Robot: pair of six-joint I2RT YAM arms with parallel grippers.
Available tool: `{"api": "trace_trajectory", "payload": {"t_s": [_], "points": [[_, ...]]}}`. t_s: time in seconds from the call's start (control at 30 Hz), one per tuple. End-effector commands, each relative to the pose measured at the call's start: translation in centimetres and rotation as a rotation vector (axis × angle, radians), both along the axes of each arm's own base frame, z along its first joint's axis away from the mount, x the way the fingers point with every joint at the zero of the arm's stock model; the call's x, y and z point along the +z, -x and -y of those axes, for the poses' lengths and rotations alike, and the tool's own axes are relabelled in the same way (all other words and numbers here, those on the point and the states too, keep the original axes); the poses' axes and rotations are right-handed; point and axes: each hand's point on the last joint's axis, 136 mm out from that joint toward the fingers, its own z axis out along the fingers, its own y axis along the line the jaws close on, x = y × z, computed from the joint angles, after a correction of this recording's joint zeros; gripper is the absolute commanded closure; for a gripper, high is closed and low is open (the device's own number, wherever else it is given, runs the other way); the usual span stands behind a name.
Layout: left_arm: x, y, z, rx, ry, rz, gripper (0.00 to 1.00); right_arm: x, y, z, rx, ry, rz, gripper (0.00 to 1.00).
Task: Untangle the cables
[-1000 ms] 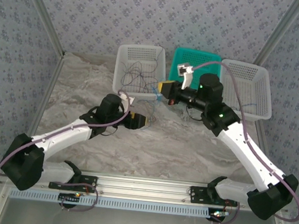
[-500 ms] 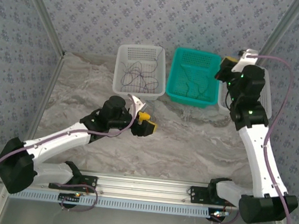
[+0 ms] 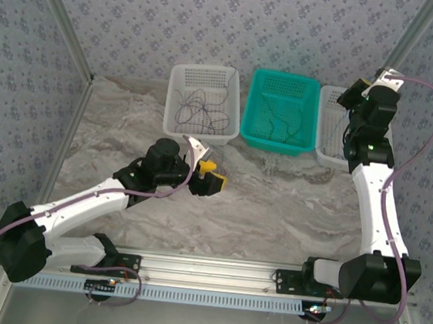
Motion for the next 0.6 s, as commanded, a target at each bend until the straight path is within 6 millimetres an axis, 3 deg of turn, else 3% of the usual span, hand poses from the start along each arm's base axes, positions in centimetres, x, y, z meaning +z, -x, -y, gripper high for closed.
{"api": "trace_trajectory", "payload": {"t_s": [0.0,0.23,0.4,0.57], "points": [[1.4,-0.3,0.3,0.006,0.020,0.037,0.27,1.8,0.2,-1.1,0.050,-0.041,0.070,1.00],[2.0,-0.7,0.8,0.002,0.043,0.056,0.27,6.7,1.5,-2.8,0.108,-0.069,0.143,1.00],[2.1,-0.9,1.1,-0.006,0.031,0.062,0.27,9.9,1.0,-1.3,0.035,-0.116,0.183,1.00],[2.0,-1.0,1.1,-0.006,0.020,0.070,0.26,11.7,-1.4,0.3,-0.024,-0.139,0.185,1.00]]}}
